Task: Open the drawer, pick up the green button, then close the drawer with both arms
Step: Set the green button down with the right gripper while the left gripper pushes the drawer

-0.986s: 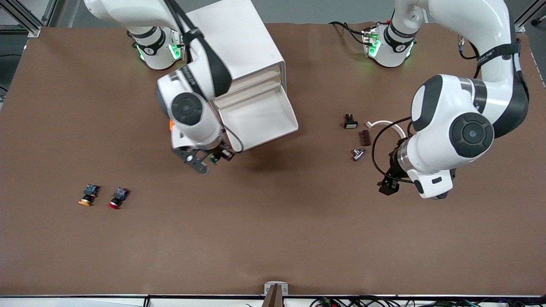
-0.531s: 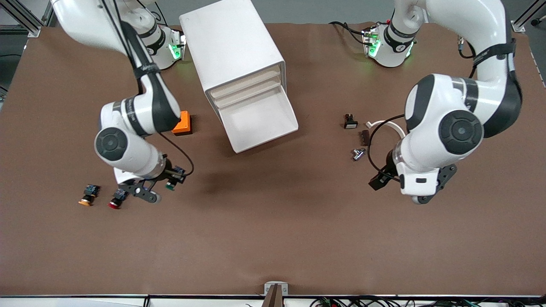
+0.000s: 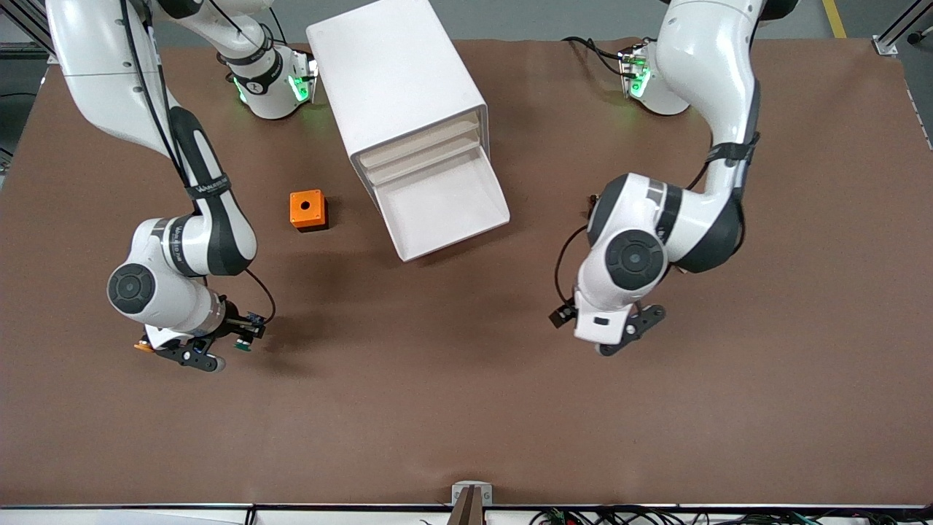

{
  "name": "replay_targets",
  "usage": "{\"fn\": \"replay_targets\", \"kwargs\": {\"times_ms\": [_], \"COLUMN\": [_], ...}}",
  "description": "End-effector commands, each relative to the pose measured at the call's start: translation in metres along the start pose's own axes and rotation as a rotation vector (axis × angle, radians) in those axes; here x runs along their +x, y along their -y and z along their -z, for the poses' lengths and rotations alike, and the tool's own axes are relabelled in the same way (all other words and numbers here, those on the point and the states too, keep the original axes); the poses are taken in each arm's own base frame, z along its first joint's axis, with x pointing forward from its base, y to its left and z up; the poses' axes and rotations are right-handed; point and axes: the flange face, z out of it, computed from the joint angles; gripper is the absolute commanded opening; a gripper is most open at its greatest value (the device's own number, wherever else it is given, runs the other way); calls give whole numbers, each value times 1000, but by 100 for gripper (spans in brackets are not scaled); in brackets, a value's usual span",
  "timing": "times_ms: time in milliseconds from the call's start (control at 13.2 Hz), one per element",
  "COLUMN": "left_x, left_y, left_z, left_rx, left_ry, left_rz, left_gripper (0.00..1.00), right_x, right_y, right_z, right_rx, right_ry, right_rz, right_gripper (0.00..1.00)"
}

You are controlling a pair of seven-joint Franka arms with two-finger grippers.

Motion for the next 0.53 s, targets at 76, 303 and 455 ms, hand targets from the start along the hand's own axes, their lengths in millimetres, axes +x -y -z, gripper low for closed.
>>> {"fn": "replay_targets", "kwargs": {"times_ms": [76,303,455], "left_x": [-40,-88,-119], "left_y": [-29,-51,-61], "left_z": [-23,-58,-75], "left_rx": [-20,-40,-50], "left_ry": [37,58,45], "left_rz": [-62,-66,-107], "left_gripper": [100,100,100], "right_x": [8,15,18], "right_y": [-10,-23,-26], "right_z": [-18,-38,-45], "right_rx": [18,16,12], "right_ry": [-14,-36,-39], "right_rz": [38,72,77], "right_gripper": [0,0,0]}}
